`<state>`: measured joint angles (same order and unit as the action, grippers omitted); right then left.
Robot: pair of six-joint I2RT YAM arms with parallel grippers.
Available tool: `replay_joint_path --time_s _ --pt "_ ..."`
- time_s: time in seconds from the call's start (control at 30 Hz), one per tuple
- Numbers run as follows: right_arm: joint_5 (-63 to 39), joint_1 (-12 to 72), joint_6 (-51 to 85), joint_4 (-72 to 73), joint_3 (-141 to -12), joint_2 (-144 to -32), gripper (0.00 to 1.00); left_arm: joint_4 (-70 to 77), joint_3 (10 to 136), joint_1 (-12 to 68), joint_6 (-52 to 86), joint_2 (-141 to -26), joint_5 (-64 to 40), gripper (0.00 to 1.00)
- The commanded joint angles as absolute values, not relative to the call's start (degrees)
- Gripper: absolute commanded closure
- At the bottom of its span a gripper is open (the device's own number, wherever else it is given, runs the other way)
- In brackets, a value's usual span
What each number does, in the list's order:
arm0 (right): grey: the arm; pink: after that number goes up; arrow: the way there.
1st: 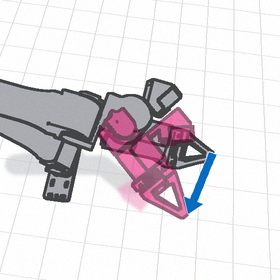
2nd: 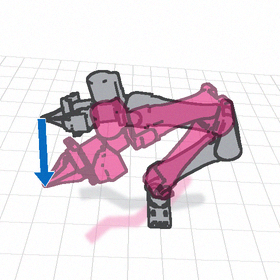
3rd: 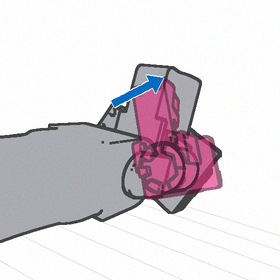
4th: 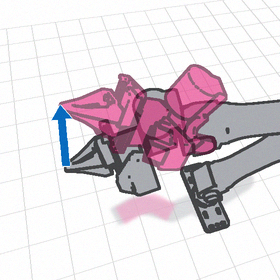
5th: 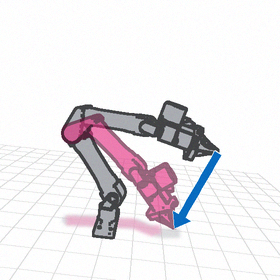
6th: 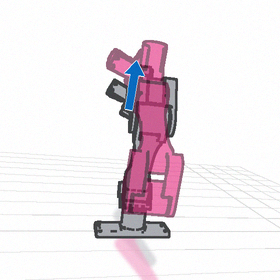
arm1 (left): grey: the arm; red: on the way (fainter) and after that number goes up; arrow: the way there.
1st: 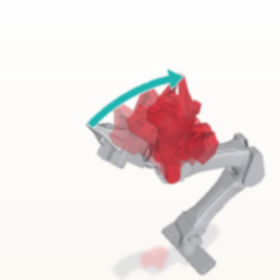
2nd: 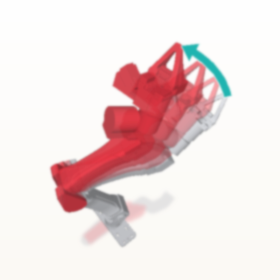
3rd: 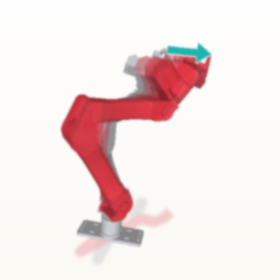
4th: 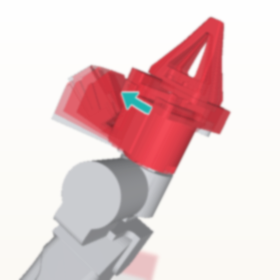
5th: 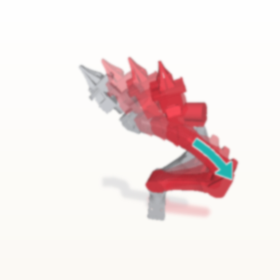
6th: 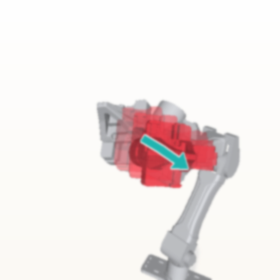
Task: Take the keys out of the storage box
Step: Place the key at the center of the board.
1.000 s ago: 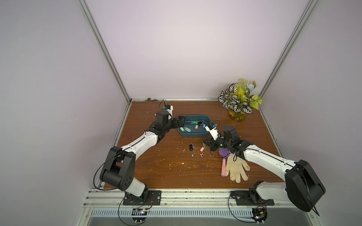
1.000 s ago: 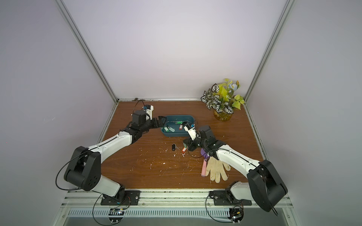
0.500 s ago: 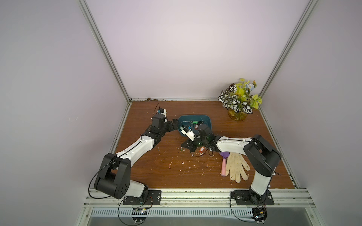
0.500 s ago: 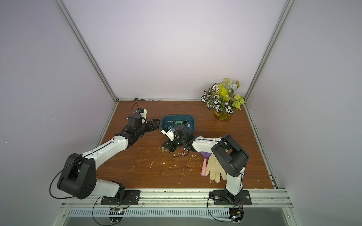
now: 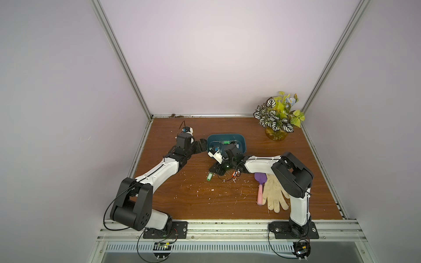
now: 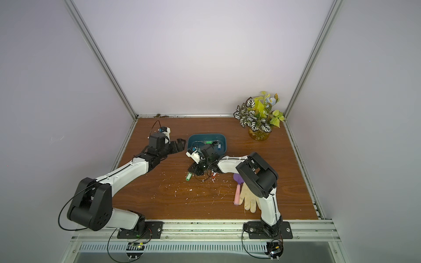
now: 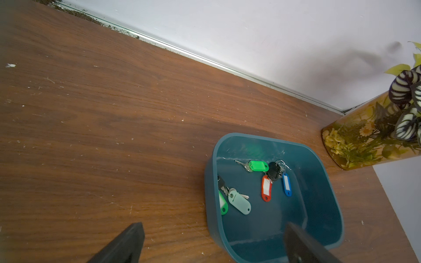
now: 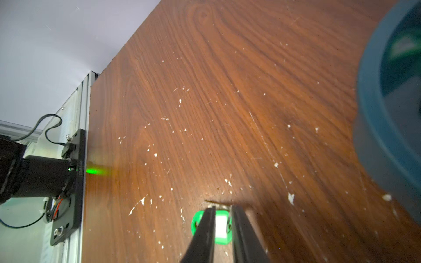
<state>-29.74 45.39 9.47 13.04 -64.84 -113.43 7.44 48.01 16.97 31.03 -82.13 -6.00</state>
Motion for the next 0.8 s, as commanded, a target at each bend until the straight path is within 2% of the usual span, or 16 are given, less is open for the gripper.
replay_joint_path --time_s 0.0,0.2,0.33,0.47,0.77 --pt "-27.3 45.5 6.6 9.2 -67.8 -111.2 0.68 7.3 47.7 16.1 30.1 -82.6 -6.2 0.01" --pt "-19.7 43.9 2.6 0.8 -72.3 -104.9 0.59 7.4 47.6 15.4 29.2 -82.6 -5.9 0.01" --pt "-11.5 39.1 4.4 -0.1 -74.6 -102.0 0.51 8.5 46.6 15.2 28.1 -81.5 -4.8 0.01" --pt "-8.9 33.7 6.8 -1.7 -79.0 -105.8 0.50 9.9 45.6 15.1 26.5 -80.2 -4.3 0.01" --pt "-6.3 30.8 5.1 -9.3 -95.4 -120.1 0.51 13.0 44.2 15.0 24.6 -79.3 -5.7 0.01"
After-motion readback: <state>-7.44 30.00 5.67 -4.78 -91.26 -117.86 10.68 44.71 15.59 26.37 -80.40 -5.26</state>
